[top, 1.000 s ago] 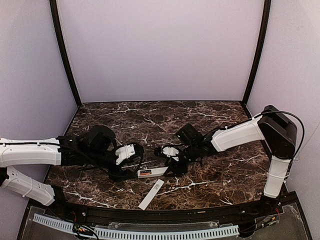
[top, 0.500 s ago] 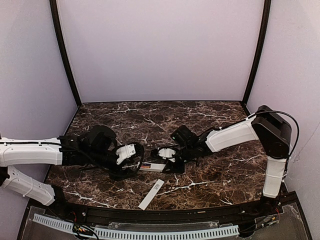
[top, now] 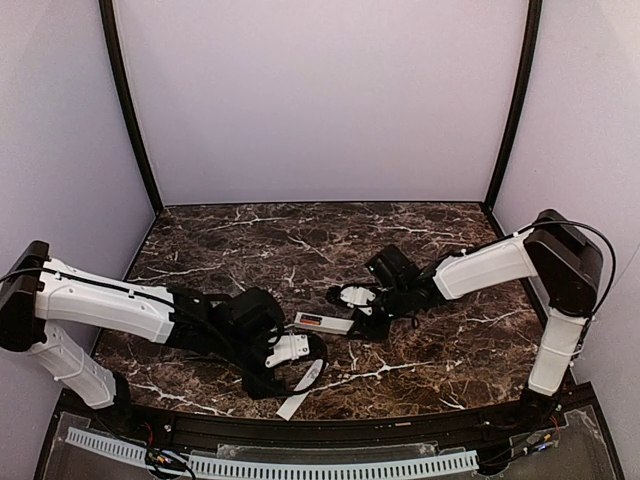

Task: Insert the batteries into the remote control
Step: Adjust the remote control without the battery cover at the center of the board, then adjust the battery cover at the center of the board.

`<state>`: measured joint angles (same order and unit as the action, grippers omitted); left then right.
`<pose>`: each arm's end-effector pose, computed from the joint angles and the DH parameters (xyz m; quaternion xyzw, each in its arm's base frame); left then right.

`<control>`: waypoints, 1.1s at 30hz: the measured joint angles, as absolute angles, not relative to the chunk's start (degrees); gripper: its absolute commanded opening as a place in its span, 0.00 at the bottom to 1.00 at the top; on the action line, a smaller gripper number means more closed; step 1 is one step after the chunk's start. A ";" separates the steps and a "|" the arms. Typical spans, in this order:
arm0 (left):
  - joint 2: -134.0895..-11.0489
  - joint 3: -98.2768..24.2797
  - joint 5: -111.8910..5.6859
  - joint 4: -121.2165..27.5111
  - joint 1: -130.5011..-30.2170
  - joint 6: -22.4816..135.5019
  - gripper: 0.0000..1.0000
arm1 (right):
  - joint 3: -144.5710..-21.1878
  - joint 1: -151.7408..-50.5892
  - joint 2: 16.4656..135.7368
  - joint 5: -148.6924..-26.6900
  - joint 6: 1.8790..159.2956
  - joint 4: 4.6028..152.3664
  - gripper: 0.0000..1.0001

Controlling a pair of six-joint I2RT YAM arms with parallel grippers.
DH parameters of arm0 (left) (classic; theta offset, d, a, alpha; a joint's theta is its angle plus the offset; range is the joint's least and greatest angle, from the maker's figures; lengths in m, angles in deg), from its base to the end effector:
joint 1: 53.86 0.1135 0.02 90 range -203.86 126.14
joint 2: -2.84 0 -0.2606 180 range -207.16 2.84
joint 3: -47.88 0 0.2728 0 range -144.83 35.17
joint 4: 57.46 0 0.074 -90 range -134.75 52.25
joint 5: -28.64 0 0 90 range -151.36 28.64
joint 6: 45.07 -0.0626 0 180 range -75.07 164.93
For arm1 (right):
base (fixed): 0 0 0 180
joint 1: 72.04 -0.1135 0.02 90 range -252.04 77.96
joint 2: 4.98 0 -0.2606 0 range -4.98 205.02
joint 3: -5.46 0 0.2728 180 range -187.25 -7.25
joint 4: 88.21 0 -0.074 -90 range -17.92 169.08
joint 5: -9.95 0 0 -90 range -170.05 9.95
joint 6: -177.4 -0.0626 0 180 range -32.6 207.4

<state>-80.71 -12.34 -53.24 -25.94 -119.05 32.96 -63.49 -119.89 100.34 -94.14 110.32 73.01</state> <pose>0.1260 -0.2937 0.1532 0.6097 0.7300 -0.1953 0.2391 0.2474 0.2960 0.0925 -0.5783 0.7507 0.1784 0.2649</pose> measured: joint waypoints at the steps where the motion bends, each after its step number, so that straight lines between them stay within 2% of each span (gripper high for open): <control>1: -82.04 -12.93 -53.57 -25.13 -120.08 33.53 0.77 | -63.23 -119.78 100.03 -93.79 110.01 72.84 0.55; 5: -86.24 -14.83 -54.99 -22.14 -123.48 36.00 0.80 | -62.38 -119.50 98.46 -92.45 109.05 71.86 0.64; 9: -88.54 -15.96 -55.43 -20.72 -125.54 38.32 0.82 | -62.01 -119.43 95.66 -91.45 107.89 71.77 0.79; 13: -90.72 -17.82 -55.45 -20.61 -126.44 40.35 0.80 | -61.96 -119.22 91.92 -90.14 106.19 72.01 0.83; 20: -95.88 -21.06 -57.92 -20.17 -126.52 41.31 0.64 | -61.13 -117.84 85.08 -87.71 102.14 74.94 0.98; 25: -96.47 -21.60 -59.43 -19.56 -125.85 40.44 0.48 | -58.60 -116.31 79.79 -87.80 99.63 77.89 0.99; 33: -97.10 -22.83 -55.50 -17.29 -118.35 31.94 0.37 | -55.87 -112.42 74.04 -97.94 95.59 80.14 0.99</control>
<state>-97.10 -22.83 -55.50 -17.29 -118.35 31.94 -55.87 -112.42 74.04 -97.94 95.59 80.14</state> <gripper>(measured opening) 0.387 0.986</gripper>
